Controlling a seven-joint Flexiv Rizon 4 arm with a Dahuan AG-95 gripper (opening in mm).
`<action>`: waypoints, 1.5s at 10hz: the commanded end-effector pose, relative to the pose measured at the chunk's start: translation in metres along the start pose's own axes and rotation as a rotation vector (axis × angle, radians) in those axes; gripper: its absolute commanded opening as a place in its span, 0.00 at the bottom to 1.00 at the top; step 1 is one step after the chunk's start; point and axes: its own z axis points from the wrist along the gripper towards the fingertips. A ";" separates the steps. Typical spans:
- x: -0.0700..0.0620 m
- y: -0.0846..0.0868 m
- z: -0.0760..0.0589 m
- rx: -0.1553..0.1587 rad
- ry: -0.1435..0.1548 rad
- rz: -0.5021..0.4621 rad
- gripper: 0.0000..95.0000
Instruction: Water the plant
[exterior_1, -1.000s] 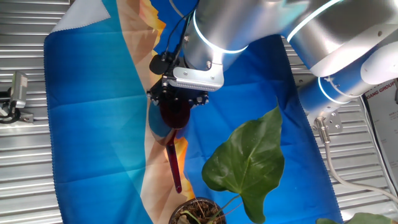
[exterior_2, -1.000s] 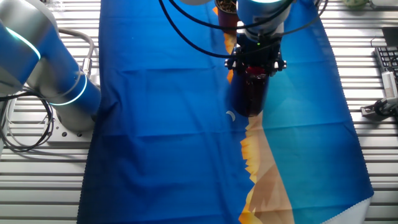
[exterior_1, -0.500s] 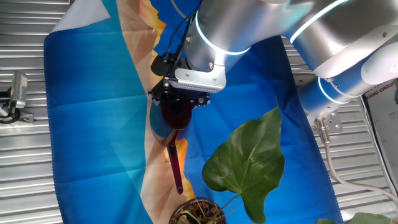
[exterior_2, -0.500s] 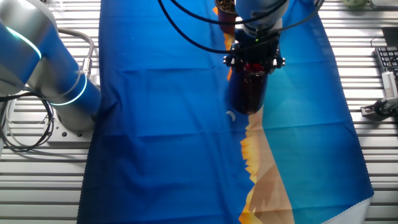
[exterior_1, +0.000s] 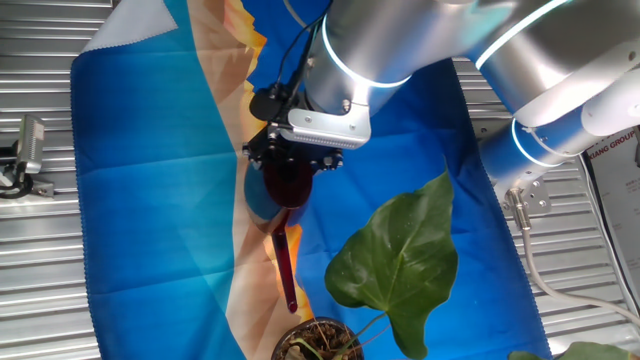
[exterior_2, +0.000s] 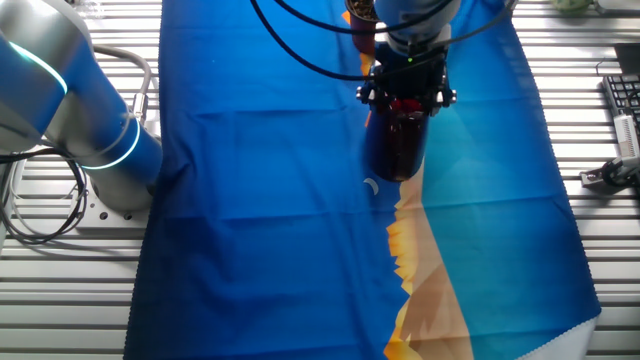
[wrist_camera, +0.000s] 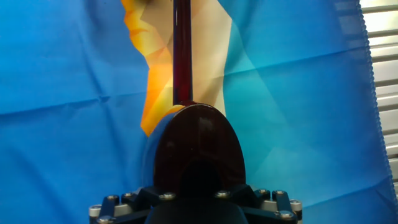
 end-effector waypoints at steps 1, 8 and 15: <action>-0.001 0.002 -0.003 -0.001 0.000 0.005 0.00; -0.002 0.005 -0.009 -0.007 -0.004 0.017 0.00; -0.002 0.005 -0.010 -0.005 0.000 0.014 0.00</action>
